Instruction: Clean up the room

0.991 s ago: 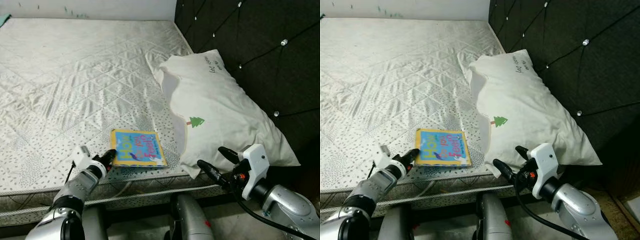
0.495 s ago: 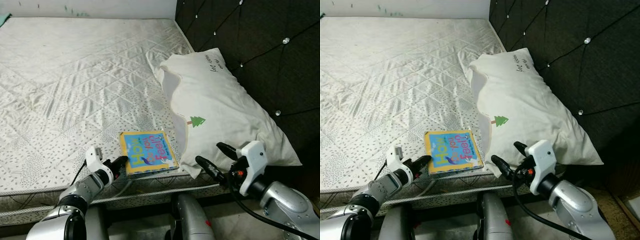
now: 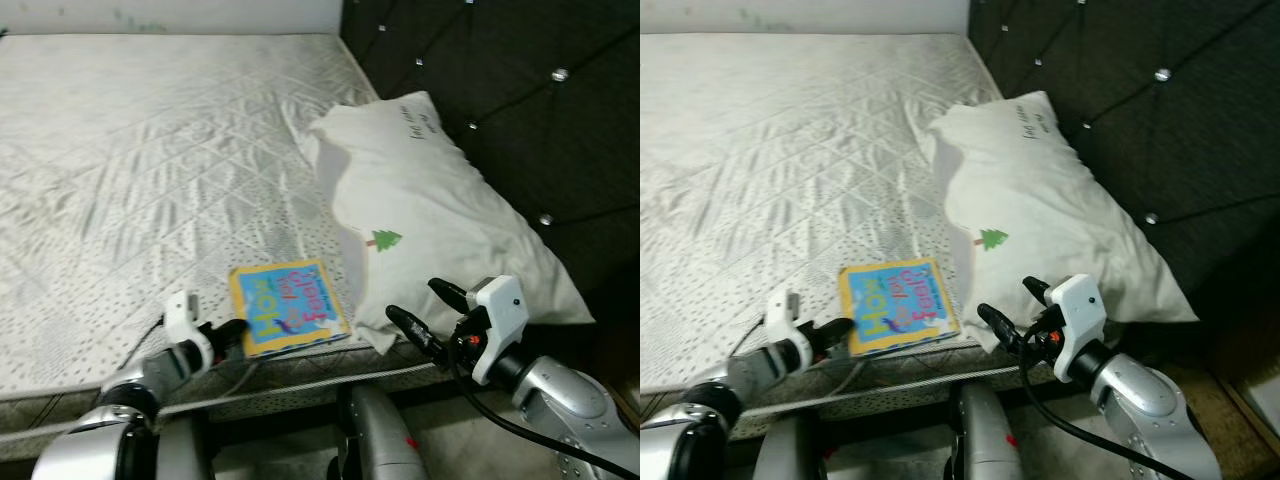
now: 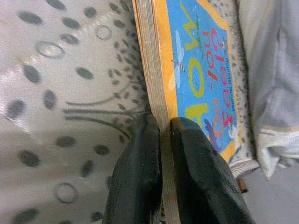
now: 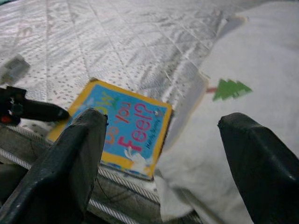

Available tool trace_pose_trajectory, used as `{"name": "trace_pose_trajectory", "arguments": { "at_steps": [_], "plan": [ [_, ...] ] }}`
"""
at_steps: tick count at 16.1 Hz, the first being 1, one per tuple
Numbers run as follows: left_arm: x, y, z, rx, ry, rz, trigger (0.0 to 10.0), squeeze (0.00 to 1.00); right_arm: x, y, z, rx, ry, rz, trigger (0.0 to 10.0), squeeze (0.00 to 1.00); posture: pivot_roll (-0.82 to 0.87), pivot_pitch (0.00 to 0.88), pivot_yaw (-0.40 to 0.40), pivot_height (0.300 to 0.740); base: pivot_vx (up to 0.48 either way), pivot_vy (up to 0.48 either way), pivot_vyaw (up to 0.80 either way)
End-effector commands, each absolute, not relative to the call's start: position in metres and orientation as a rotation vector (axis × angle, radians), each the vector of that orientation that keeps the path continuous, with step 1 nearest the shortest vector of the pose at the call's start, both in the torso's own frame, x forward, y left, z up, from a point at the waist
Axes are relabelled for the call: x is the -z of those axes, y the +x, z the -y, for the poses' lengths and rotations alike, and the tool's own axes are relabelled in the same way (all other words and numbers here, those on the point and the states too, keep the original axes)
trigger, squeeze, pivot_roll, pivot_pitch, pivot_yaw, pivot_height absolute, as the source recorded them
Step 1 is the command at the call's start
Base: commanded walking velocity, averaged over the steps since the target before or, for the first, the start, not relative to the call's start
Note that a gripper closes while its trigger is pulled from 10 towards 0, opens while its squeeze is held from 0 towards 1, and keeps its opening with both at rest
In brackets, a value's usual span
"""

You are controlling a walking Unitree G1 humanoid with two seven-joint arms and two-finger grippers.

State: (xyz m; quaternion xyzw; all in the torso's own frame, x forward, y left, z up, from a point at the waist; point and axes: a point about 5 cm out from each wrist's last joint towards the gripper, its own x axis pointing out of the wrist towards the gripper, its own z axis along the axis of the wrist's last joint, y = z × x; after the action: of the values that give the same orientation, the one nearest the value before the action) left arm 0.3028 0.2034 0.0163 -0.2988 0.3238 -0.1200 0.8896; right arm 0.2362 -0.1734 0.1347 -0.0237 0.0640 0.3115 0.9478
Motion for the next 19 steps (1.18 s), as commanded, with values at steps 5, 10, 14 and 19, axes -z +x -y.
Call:
{"name": "trace_pose_trajectory", "arguments": {
  "at_steps": [5,10,14,19],
  "plan": [
    [-0.024,0.305,-0.23,0.191,-0.471,-0.695,10.0,0.0,-0.139,0.239,0.167,-0.63,-0.063,-0.109,10.0,0.0,-0.28,0.084,-0.072,0.568,0.0,0.0,0.0],
    [-0.026,0.306,-0.242,0.125,-0.394,-0.685,10.0,1.0,-0.154,0.239,0.155,-0.638,-0.063,-0.079,10.0,0.0,-0.28,0.081,-0.071,0.568,0.0,0.0,0.0],
    [-0.026,0.306,-0.249,0.088,-0.291,-0.687,10.0,1.0,-0.159,0.241,0.151,-0.636,-0.063,-0.071,10.0,0.0,-0.27,0.073,-0.07,0.568,0.0,0.0,0.0],
    [-0.047,0.317,-0.27,0.001,-0.151,-0.574,10.0,1.0,-0.152,0.252,0.15,-0.613,-0.043,-0.06,10.0,0.0,-0.23,0.044,-0.061,0.568,0.0,0.0,0.0]
  ]
}}
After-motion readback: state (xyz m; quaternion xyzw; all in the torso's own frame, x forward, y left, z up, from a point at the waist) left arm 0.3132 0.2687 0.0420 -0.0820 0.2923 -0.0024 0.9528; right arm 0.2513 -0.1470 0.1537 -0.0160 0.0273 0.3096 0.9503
